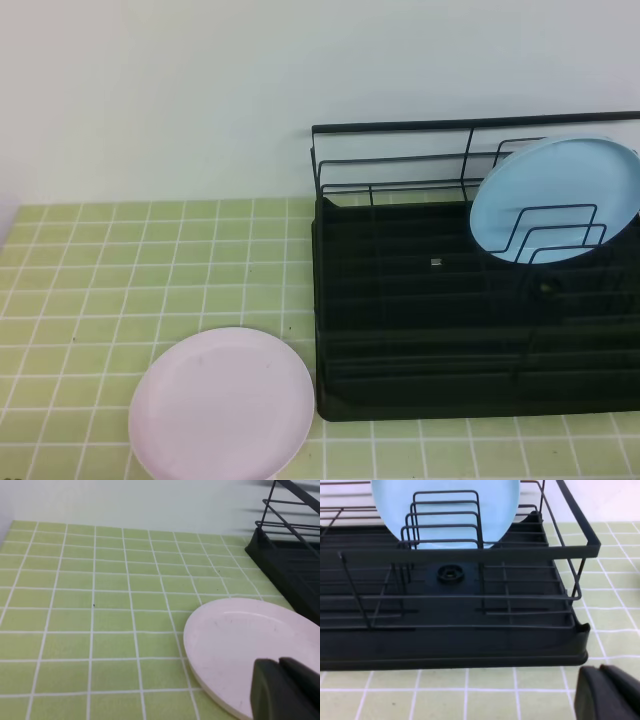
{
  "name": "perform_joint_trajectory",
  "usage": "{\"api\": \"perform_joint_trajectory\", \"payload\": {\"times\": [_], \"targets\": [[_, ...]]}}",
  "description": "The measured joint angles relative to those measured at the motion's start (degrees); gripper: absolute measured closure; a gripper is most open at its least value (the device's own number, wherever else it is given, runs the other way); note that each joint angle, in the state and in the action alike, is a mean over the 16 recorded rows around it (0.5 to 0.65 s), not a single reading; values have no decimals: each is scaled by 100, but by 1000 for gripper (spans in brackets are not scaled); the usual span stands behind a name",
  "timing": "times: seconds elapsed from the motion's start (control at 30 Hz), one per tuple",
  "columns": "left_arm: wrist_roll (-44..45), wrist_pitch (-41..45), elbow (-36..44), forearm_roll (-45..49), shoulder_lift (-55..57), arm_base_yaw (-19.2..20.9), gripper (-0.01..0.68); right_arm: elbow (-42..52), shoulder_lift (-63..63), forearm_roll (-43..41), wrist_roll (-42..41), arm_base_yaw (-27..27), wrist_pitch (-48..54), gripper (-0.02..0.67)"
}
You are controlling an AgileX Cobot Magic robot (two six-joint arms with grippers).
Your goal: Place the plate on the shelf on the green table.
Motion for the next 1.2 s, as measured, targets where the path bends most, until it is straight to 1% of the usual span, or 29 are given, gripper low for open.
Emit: {"api": "perform_joint_trajectory", "payload": {"times": [0.2,0.33,0.5,0.73,0.83,0.93,1.07,1.2], "targets": [[-144,-59,0,-76,0,0,673,0,0,228,2,0,-544,652],[-261,-175,0,-397,0,0,673,0,0,631,80,0,-1083,652],[-463,-378,0,-1327,0,0,673,0,0,1445,306,0,-1950,652],[-614,-592,0,-3181,0,0,673,0,0,2477,616,0,-2817,652],[-640,-618,0,-3825,0,0,673,0,0,2806,712,0,-2987,652],[-633,-613,0,-4245,0,0,673,0,0,3088,720,0,-3041,652],[-611,-603,0,-4522,0,-1,673,-7,0,3382,719,0,-2998,652],[-536,-547,-2,-4559,0,-3,673,-82,0,3612,713,0,-2836,652]]}}
